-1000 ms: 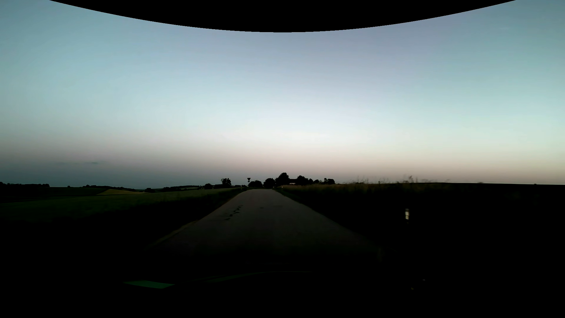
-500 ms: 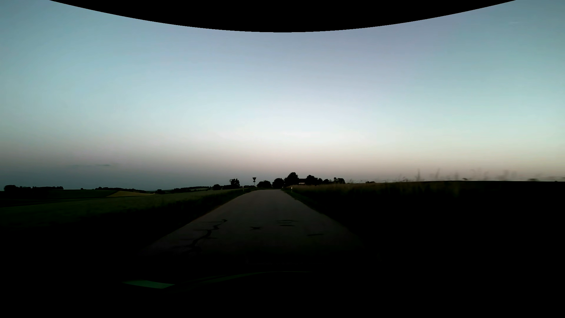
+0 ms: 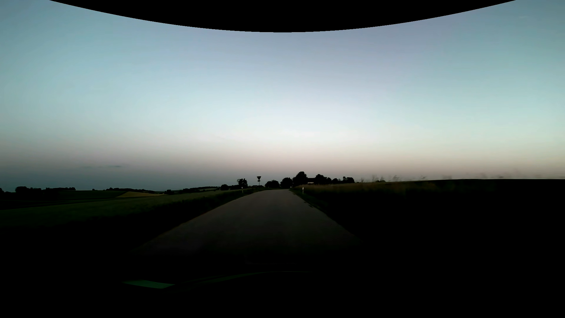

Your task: Follow the waypoints while adhering to traffic rules and regulations

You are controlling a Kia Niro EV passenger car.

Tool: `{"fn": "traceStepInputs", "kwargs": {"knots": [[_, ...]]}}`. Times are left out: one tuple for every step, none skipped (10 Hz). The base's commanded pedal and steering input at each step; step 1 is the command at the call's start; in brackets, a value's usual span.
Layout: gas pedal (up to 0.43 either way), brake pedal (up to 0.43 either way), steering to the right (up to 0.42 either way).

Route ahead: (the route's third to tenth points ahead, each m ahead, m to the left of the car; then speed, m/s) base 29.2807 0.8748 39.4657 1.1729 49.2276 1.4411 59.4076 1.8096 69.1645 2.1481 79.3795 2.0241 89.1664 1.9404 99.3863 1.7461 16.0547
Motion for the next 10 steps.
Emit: {"fn": "traceStepInputs", "kwargs": {"knots": [[0.48,0.0,-0.015],[0.469,0.0,-0.009],[0.441,0.0,-0.009],[0.409,0.0,-0.009],[0.358,0.0,-0.008],[0.35,0.0,-0.009],[0.339,0.0,-0.009],[0.339,0.0,-0.008],[0.339,0.0,-0.008],[0.339,0.0,-0.008]]}}
